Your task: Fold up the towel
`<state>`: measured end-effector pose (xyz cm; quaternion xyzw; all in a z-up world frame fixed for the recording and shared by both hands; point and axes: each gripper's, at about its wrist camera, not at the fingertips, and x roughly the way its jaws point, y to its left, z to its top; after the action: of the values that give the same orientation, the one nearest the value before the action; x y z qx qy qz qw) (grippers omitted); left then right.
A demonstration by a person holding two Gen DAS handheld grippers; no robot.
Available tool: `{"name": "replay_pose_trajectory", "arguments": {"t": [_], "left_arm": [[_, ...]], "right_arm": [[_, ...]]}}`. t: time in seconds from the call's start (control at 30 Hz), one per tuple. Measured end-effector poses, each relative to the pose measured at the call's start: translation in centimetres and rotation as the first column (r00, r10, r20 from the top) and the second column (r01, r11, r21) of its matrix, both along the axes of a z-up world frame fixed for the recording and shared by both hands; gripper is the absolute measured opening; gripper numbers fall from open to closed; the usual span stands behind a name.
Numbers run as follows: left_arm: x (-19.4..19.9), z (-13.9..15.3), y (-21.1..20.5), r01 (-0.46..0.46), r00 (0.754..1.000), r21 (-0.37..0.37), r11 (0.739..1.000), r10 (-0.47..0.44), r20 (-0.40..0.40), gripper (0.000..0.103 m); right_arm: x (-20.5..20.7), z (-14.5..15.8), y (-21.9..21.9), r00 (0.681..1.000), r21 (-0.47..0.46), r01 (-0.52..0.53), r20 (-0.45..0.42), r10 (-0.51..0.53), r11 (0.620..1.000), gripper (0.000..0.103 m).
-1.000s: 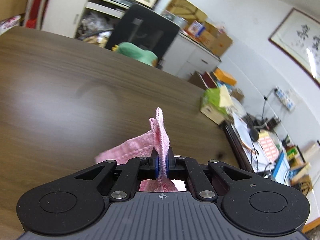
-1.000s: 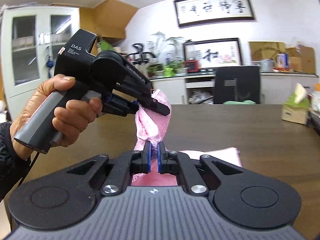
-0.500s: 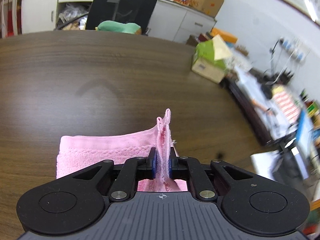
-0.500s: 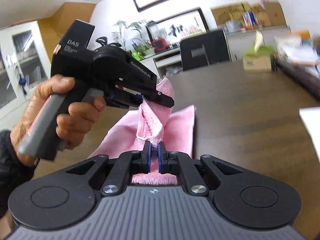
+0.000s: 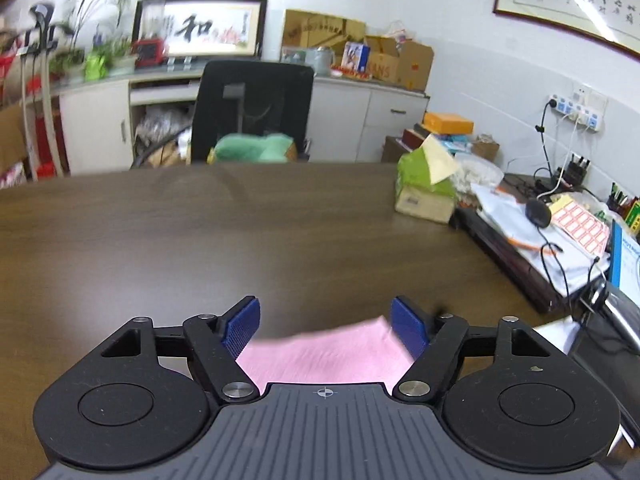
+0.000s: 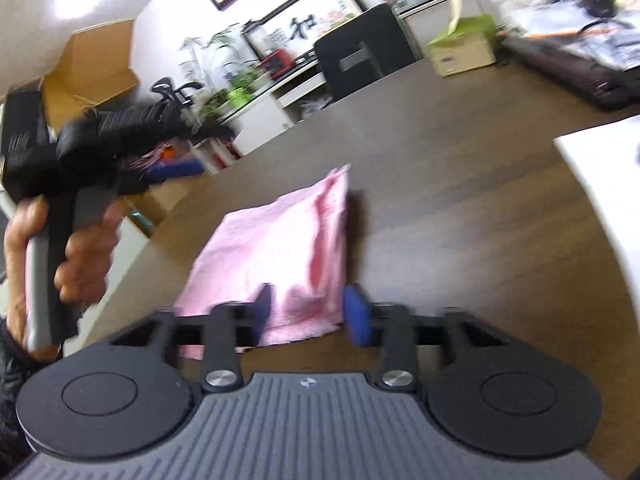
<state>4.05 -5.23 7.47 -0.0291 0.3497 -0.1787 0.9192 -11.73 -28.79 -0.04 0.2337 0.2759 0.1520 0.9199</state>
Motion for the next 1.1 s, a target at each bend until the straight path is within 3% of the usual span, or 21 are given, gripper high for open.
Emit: {"name": "replay_pose_trajectory", "arguments": {"t": [0.1, 0.2, 0.27, 0.33, 0.5, 0.67, 0.9, 1.1], "left_arm": [[-1.1, -1.6, 1.3, 0.004, 0.999, 0.017, 1.000, -0.003, -0.052, 0.063], [-2.1, -2.8, 2.3, 0.007, 0.996, 0.025, 1.000, -0.004, -0.095, 0.058], [-2.7, -3.1, 2.7, 0.007, 0.995, 0.025, 1.000, -0.005, -0.095, 0.058], [-3.3, -3.3, 2.8, 0.008, 0.997, 0.039, 0.999, -0.004, -0.083, 0.059], [-3.6, -4.4, 2.3, 0.017, 0.997, 0.080, 0.997, -0.011, -0.082, 0.060], [-3.1, -5.7, 1.9, 0.022, 0.996, 0.128, 0.992, -0.011, -0.089, 0.064], [0.4, -5.9, 1.4, -0.018, 0.999, 0.191, 0.981, 0.027, -0.043, 0.064], [6.1, -5.9, 2.9, -0.148, 0.983, 0.144, 0.978, 0.161, -0.086, 0.065]], "right_arm": [[-0.6, 0.7, -0.5, 1.000, 0.002, 0.004, 0.016, -0.004, 1.000, 0.052], [-0.4, 2.4, 0.3, 0.994, -0.001, -0.057, 0.093, 0.057, 0.998, 0.052], [0.5, 2.6, 1.4, 0.988, 0.021, -0.118, 0.100, 0.115, 0.993, 0.053], [2.6, 1.8, 2.5, 0.982, 0.076, -0.182, 0.059, 0.178, 0.980, 0.060], [7.0, -1.6, 4.0, 0.975, 0.106, -0.163, -0.134, 0.177, 0.981, 0.060], [7.2, -2.0, 4.6, 0.970, 0.084, -0.177, -0.151, 0.188, 0.981, 0.060], [10.5, -1.6, 7.2, 0.969, -0.013, -0.159, -0.195, 0.153, 0.987, 0.060], [15.4, -2.3, 8.3, 0.979, -0.017, -0.128, -0.161, 0.123, 0.992, 0.060]]}}
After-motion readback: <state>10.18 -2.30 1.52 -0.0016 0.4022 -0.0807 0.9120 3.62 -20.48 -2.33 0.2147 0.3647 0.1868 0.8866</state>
